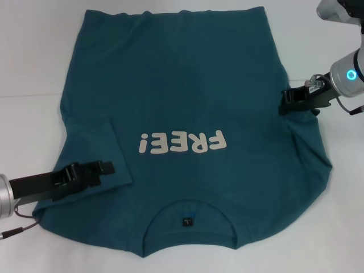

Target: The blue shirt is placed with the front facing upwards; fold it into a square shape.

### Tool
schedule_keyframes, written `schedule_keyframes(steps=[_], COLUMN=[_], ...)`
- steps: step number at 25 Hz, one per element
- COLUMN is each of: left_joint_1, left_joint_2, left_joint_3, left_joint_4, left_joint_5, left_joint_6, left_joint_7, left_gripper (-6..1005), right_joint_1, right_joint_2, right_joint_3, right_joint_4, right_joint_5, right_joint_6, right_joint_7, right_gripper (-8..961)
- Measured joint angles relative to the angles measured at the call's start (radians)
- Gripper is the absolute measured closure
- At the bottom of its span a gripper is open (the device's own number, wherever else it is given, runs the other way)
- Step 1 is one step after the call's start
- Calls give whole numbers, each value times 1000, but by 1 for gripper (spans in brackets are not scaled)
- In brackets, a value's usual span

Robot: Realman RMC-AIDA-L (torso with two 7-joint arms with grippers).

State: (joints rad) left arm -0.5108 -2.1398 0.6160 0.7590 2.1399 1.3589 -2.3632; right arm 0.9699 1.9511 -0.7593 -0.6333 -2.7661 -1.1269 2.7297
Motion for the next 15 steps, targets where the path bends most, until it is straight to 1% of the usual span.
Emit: schedule_keyframes(steps=[4,7,8,10,15], left_joint_1=[0,0,0,0,0], left_joint_2=[0,0,0,0,-2], left_joint_3=[-1,-1,-1,-1,-1], left_joint_4=[0,0,0,0,0], left_joint_5=[0,0,0,0,0], left_joint_6=[-5,-6,-6,-6,-9], left_joint_7=[0,-1,-2,-2,-2], left_gripper=[399,399,399,398,398], right_joint_1=[4,6,6,1,0], right_joint_2=[-2,-12,-12,-21,-30], right_joint_3=[0,-24,-24,-60,-75], right_joint_4=[0,-2,-2,-6,-5], right_joint_5=[0,-6,-6,-7,-8], right_joint_6=[-3,-42,-42,-62,-77], right_joint_7=[11,5,5,9,20], right_gripper=[941,941,940,940,940])
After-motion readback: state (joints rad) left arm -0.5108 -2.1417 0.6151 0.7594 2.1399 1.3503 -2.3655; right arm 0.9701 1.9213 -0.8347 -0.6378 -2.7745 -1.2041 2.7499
